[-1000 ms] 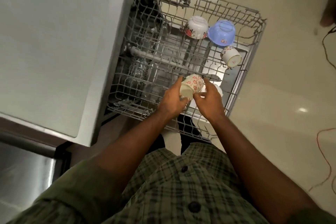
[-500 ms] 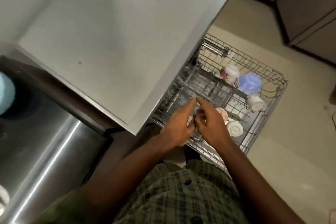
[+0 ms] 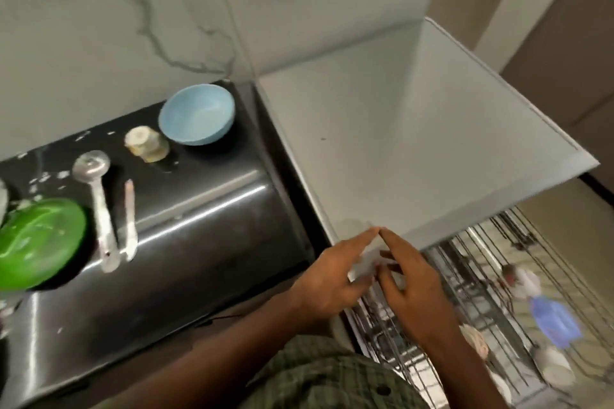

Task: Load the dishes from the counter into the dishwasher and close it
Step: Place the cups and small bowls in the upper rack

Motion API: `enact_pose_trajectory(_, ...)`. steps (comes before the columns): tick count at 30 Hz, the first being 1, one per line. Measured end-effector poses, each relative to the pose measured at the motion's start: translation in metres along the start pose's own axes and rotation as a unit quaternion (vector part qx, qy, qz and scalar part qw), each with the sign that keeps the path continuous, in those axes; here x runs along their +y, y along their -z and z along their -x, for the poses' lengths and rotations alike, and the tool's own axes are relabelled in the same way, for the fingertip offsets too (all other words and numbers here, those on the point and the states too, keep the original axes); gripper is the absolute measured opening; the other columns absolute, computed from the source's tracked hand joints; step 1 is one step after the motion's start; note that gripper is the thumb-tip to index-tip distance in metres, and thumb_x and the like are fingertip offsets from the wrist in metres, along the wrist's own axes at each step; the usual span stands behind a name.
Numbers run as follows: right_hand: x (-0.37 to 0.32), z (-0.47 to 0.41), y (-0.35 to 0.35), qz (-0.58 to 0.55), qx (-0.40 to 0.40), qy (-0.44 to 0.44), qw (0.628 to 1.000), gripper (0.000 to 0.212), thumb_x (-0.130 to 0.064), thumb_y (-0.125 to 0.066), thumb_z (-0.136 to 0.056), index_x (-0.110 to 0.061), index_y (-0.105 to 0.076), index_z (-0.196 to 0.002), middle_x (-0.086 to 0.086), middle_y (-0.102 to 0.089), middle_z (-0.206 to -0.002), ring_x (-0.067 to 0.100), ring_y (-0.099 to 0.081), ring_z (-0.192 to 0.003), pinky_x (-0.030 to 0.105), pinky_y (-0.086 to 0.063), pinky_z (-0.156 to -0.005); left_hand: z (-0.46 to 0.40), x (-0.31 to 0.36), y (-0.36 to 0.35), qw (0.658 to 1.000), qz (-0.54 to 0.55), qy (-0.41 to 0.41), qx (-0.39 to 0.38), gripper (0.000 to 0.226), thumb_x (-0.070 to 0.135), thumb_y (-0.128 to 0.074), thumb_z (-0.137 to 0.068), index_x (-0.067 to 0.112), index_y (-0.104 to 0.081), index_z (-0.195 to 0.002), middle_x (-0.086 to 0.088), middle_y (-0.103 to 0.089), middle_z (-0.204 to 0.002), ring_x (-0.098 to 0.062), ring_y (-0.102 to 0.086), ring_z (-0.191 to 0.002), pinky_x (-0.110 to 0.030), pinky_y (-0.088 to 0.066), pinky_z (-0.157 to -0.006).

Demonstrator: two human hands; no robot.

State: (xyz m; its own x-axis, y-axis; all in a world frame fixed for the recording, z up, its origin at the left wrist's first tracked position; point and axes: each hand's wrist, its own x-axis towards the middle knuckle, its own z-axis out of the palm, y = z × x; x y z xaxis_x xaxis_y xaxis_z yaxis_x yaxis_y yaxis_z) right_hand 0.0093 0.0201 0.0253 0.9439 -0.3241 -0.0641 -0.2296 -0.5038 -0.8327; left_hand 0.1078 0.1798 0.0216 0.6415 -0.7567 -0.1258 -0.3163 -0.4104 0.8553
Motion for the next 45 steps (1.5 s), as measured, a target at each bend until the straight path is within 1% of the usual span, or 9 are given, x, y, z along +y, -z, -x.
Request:
enact_pose_trajectory(6,-0.042,-0.021,-0.052,0.004,-0.108,0.074,0.991,0.059,-0.013,-0.064,-0.102,-0.025,-0.045,-0.157,-0.012,-0.055,-0.148,0.004,-0.060,-0.128,0.023,-0.053,-0.103,0.052,-0.024,0.048,0.993,0.032,0.051,0.105,0.071,0.030,-0.065,-0.097,0.062,-0.031,-0.151,0.030,-0.056,-0.139,0.004,-0.054,-0.131,-0.020,-0.048,-0.109)
enact_pose_trajectory(12,-0.078,-0.041,-0.104,0.017,-0.200,0.119,0.973,0.062,-0.020,-0.064,-0.102,-0.032,-0.041,-0.159,-0.019,-0.046,-0.157,-0.006,-0.055,-0.129,0.017,-0.050,-0.104,0.103,-0.055,0.085,0.976,0.045,0.077,0.197,0.066,0.024,-0.065,-0.101,0.026,-0.037,-0.160,0.011,-0.055,-0.150,0.000,-0.051,-0.137,-0.031,-0.051,-0.109)
enact_pose_trajectory(20,-0.128,-0.070,-0.180,0.014,-0.264,0.156,0.952,0.058,-0.018,-0.066,-0.101,-0.030,-0.049,-0.155,-0.019,-0.052,-0.151,-0.005,-0.057,-0.127,0.021,-0.049,-0.108,0.146,-0.099,0.132,0.949,0.059,0.115,0.289,0.064,0.026,-0.065,-0.099,0.032,-0.041,-0.158,0.017,-0.057,-0.148,-0.001,-0.051,-0.138,-0.031,-0.051,-0.110)
enact_pose_trajectory(28,-0.164,-0.107,-0.260,0.093,-0.267,0.133,0.950,0.068,-0.036,-0.067,-0.098,-0.029,-0.039,-0.160,-0.003,-0.051,-0.156,0.009,-0.052,-0.139,0.038,-0.048,-0.115,0.160,-0.151,0.188,0.935,-0.006,0.199,0.293,0.069,0.029,-0.068,-0.096,0.019,-0.041,-0.158,-0.001,-0.058,-0.148,-0.014,-0.054,-0.135,-0.039,-0.045,-0.114)
enact_pose_trajectory(33,-0.187,-0.142,-0.294,0.139,-0.256,0.100,0.951,0.079,-0.037,-0.075,-0.093,-0.030,-0.033,-0.159,-0.001,-0.047,-0.157,0.019,-0.049,-0.143,0.045,-0.047,-0.116,0.133,-0.163,0.234,0.932,-0.045,0.237,0.269,0.064,0.020,-0.072,-0.090,0.013,-0.044,-0.147,-0.009,-0.065,-0.127,-0.025,-0.063,-0.117,-0.046,-0.054,-0.099)
enact_pose_trajectory(35,-0.194,-0.158,-0.305,0.142,-0.262,0.085,0.951,0.093,-0.029,-0.082,-0.089,-0.028,-0.025,-0.163,0.000,-0.039,-0.163,0.020,-0.043,-0.148,0.047,-0.043,-0.119,0.117,-0.167,0.251,0.933,-0.094,0.254,0.238,0.082,0.019,-0.080,-0.085,0.009,-0.035,-0.153,-0.014,-0.055,-0.146,-0.031,-0.052,-0.136,-0.045,-0.045,-0.111)
enact_pose_trajectory(37,-0.202,-0.172,-0.315,0.155,-0.266,0.080,0.948,0.104,-0.023,-0.085,-0.086,-0.021,-0.018,-0.165,0.004,-0.031,-0.168,0.024,-0.040,-0.150,0.047,-0.040,-0.121,0.106,-0.168,0.269,0.936,-0.116,0.273,0.192,0.122,0.025,-0.093,-0.074,0.003,-0.012,-0.163,-0.019,-0.024,-0.168,-0.035,-0.024,-0.156,-0.043,-0.026,-0.126)
enact_pose_trajectory(41,-0.217,-0.206,-0.327,0.164,-0.263,0.061,0.949,0.119,-0.028,-0.091,-0.077,-0.021,-0.012,-0.166,0.005,-0.016,-0.174,0.026,-0.039,-0.151,0.048,-0.040,-0.121,0.084,-0.167,0.303,0.930,-0.164,0.295,0.149,0.156,0.040,-0.100,-0.061,-0.004,0.013,-0.161,-0.024,0.010,-0.171,-0.035,0.009,-0.160,-0.044,-0.001,-0.131)
enact_pose_trajectory(45,-0.218,-0.238,-0.334,0.183,-0.271,0.035,0.944,0.147,-0.037,-0.099,-0.064,-0.017,0.004,-0.167,0.002,0.004,-0.176,0.022,-0.004,-0.162,0.041,-0.016,-0.130,0.073,-0.170,0.318,0.930,-0.091,0.308,0.179,0.165,0.031,-0.102,-0.058,0.001,0.025,-0.158,-0.020,0.027,-0.168,-0.036,0.019,-0.158,-0.047,-0.010,-0.130)
